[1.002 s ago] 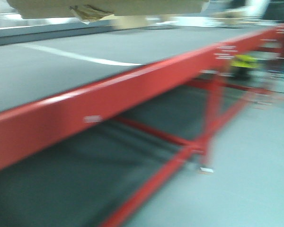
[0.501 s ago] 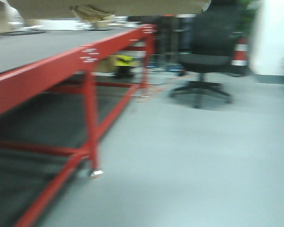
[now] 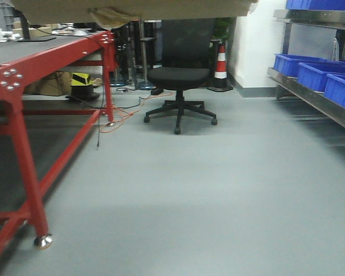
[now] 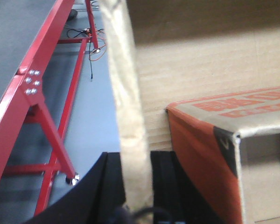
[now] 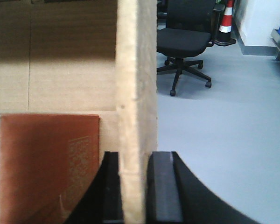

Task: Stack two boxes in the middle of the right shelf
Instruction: 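Hold the boxes with both grippers and drive away from the bench, then hold the boxes and drive up to the shelf of blue bins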

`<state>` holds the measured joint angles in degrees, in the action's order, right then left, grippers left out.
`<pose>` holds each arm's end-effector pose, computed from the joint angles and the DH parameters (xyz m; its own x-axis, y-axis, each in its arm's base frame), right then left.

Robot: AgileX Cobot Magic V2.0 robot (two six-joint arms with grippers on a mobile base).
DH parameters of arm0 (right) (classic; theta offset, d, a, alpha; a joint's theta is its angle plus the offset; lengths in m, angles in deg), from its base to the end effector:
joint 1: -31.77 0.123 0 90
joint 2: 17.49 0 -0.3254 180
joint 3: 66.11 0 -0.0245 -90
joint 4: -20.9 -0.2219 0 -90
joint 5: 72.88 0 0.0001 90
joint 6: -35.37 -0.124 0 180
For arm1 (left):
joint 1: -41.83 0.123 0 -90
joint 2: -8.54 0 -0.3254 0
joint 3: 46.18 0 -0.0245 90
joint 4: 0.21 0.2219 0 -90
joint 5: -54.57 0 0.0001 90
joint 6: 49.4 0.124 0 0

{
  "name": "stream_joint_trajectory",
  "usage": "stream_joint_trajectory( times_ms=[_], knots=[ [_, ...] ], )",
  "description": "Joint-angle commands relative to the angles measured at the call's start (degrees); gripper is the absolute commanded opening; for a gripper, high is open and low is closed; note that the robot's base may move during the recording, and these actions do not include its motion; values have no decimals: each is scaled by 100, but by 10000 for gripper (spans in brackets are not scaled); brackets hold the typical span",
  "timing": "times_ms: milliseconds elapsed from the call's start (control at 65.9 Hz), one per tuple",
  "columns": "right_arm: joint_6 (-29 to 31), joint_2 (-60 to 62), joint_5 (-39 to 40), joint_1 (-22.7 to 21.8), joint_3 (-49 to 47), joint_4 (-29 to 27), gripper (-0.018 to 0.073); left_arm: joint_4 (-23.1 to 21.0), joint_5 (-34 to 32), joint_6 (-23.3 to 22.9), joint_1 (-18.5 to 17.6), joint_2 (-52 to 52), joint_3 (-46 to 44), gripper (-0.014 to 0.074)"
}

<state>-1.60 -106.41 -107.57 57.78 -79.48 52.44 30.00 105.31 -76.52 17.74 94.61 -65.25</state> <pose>0.3005 0.1055 0.4946 -0.2737 0.0544 -0.9603 -0.1149 0.9894 0.0888 0.2726 -0.0689 0.5111 -0.3688 0.0438 -0.9285 0.0058 0.9990 0.0448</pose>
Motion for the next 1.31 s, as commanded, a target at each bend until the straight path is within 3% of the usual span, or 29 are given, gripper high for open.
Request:
stream_joint_trajectory(
  times_ms=[0, 1290],
  knots=[
    [-18, 94, 822, 37, -60, 12, -153, -141, -244, 62, -34, -57, -43, -111],
    [-18, 94, 822, 37, -60, 12, -153, -141, -244, 62, -34, -57, -43, -111]
  ],
)
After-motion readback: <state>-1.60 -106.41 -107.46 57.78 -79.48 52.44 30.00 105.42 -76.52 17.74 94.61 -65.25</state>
